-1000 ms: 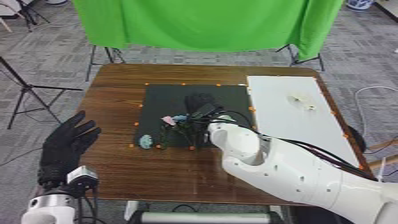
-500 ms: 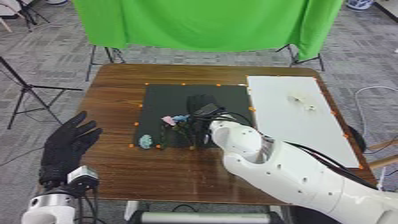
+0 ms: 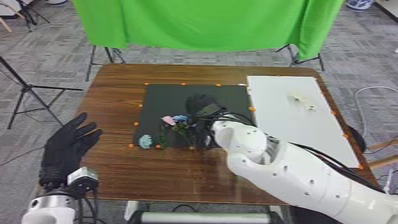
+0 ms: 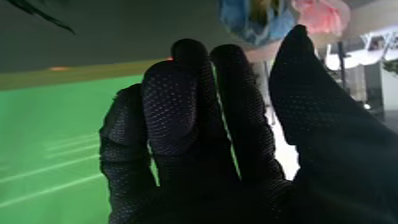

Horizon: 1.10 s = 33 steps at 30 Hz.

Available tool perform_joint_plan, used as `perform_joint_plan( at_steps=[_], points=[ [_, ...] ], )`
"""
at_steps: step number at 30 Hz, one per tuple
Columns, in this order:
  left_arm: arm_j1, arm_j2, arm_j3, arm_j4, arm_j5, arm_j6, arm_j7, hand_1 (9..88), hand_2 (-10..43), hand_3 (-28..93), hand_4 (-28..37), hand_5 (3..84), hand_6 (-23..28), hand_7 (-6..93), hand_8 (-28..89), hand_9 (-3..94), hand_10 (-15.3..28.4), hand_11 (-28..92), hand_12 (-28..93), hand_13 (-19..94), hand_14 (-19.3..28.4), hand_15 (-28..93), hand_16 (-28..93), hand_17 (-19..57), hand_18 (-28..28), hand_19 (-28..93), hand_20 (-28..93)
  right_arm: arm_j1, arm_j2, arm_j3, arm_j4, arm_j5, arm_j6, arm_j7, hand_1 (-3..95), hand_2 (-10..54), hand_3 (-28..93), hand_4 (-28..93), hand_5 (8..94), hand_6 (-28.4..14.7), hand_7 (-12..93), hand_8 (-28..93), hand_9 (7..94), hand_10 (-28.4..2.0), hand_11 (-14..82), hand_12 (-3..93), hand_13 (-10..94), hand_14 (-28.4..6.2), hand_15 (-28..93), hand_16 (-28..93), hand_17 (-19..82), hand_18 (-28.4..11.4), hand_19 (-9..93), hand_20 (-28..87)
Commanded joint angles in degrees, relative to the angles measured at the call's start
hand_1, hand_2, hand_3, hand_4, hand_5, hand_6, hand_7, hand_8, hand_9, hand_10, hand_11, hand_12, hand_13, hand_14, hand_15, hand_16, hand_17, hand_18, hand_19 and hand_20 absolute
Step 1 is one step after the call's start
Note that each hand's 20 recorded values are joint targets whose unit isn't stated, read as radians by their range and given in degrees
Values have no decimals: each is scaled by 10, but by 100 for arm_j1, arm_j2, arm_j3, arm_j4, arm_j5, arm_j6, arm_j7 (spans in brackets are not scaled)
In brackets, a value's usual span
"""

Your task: Arrange flowers

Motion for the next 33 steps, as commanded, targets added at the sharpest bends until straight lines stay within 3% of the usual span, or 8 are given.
perform_joint_plan(
  at_steps=[1, 4, 5, 7, 10, 16, 22, 33],
  points=[
    [186, -11, -13, -64, -42, 84, 102, 235, 51, 825, -227, 388, 99, 173, -110, 366, 196, 313, 105, 276, 263, 550, -95, -69, 248, 604, 203, 88, 1276, 840, -350, 353, 552, -76, 277, -77, 932, -234, 542, -43, 280, -187, 558, -173, 364, 141, 605, -99, 813, 99, 256, -217, 917, 276],
    [206, -17, 1, -75, -46, 85, 123, 235, 51, 825, -228, 388, 99, 173, -111, 365, 196, 313, 105, 276, 263, 551, -94, -69, 248, 604, 203, 288, 1928, 780, -325, 804, 895, 168, 268, -69, 932, -235, 529, -46, 260, -179, 546, -174, 321, 133, 600, -101, 814, 93, 255, -217, 916, 276],
    [202, -8, 13, -71, -55, 98, 147, 235, 51, 825, -227, 388, 99, 174, -110, 365, 196, 313, 105, 276, 263, 551, -95, -69, 248, 604, 203, 694, 2256, 245, -259, 1080, 1402, 259, 267, -67, 932, -236, 528, -47, 257, -176, 545, -174, 311, 133, 611, -99, 823, 95, 256, -219, 917, 277],
    [253, 0, -7, -91, -75, 121, 166, 235, 51, 825, -227, 388, 99, 174, -110, 365, 196, 313, 105, 276, 263, 551, -95, -69, 248, 604, 203, 719, 2562, 268, -138, 1073, 1469, 449, 272, -63, 932, -244, 535, -45, 256, -173, 557, -172, 299, 134, 646, -92, 850, 96, 269, -223, 924, 287],
    [278, -9, -18, -93, -81, 136, 189, 235, 51, 825, -227, 388, 99, 174, -111, 365, 196, 314, 106, 276, 264, 551, -95, -69, 248, 604, 203, 603, 2926, 489, 16, 1171, 1310, 729, 275, -63, 932, -248, 537, -44, 254, -173, 562, -171, 290, 135, 657, -89, 865, 93, 272, -225, 927, 288],
    [294, -14, -1, -103, -97, 153, 236, 235, 51, 826, -227, 388, 99, 174, -111, 365, 196, 313, 105, 276, 263, 551, -95, -69, 248, 605, 202, -404, 2984, 1986, 137, 1405, -79, 1274, 274, -66, 932, -250, 512, -52, 232, -166, 527, -176, 254, 132, 638, -93, 865, 87, 263, -223, 921, 284],
    [266, -25, 19, -95, -83, 132, 222, 235, 51, 826, -227, 389, 99, 174, -111, 365, 195, 314, 105, 276, 263, 551, -95, -69, 248, 605, 202, -693, 2966, 2317, 265, 1558, -349, 1528, 274, -68, 932, -254, 470, -61, 216, -154, 476, -182, 205, 133, 632, -94, 873, 76, 256, -225, 922, 282],
    [207, -29, 104, -63, -92, 111, 243, 235, 51, 826, -226, 388, 99, 174, -111, 365, 196, 314, 104, 276, 262, 551, -95, -69, 248, 605, 201, -745, 2814, 2167, 386, 1496, -391, 1478, 277, -67, 932, -264, 466, -60, 214, -154, 475, -177, 195, 136, 636, -93, 895, 67, 254, -226, 921, 279]
  ],
)
